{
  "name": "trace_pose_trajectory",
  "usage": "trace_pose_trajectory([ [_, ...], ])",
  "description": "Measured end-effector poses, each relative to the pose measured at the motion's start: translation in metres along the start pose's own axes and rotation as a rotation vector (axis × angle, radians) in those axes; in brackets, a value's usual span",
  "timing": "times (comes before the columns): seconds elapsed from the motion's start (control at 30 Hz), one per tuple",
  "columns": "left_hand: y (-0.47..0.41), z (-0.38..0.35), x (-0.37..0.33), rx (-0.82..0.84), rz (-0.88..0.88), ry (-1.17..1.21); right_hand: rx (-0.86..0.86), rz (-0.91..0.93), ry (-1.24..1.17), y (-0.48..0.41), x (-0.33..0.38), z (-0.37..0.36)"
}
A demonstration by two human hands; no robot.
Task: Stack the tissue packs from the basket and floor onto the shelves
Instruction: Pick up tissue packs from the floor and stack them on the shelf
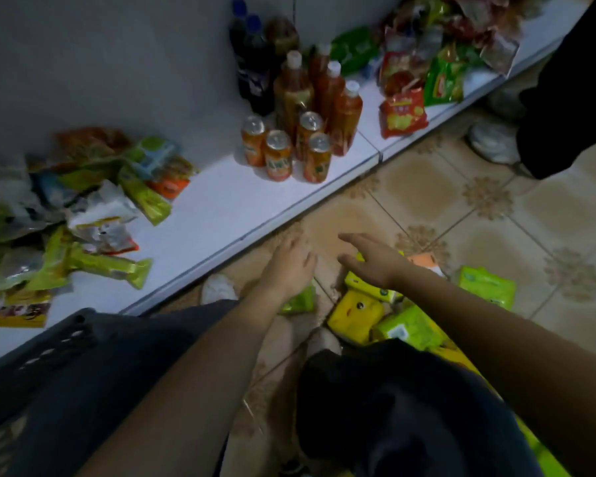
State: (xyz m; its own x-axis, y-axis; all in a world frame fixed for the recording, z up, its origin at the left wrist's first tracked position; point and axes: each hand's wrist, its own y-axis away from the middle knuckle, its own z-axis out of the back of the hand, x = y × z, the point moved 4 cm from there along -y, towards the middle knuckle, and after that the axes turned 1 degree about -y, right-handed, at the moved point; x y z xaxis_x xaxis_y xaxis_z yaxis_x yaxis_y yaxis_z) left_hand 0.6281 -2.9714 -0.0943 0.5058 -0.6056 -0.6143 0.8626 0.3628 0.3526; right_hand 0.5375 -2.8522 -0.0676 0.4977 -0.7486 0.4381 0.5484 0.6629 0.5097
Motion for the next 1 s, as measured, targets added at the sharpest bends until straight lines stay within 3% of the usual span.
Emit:
trace_pose_trajectory([
  [0.27, -0.047, -0.171, 0.034, 0.323, 0.103, 0.124, 0.11, -0.231, -0.138, -0.021, -0.111, -0.111],
  [0.37, -0.054, -0.205, 0.043, 0.413, 0.089, 0.083, 0.139, -0.28, -0.128, -0.014, -0.131, -0.155],
  [0.53, -0.065, -0.234, 0.057, 0.54, 0.139, 0.086, 0.044, -0.39, -0.001, -0.019, -0.14, -0.177],
  [0.77, -0.064, -0.241, 0.063, 0.471, 0.21, 0.203, -0.072, -0.524, 0.063, -0.022, -0.143, -0.178],
  [1.0, -0.061, -0.235, 0.074, 0.49, 0.337, 0.435, -0.055, -0.43, -0.041, -0.017, -0.144, -0.174],
])
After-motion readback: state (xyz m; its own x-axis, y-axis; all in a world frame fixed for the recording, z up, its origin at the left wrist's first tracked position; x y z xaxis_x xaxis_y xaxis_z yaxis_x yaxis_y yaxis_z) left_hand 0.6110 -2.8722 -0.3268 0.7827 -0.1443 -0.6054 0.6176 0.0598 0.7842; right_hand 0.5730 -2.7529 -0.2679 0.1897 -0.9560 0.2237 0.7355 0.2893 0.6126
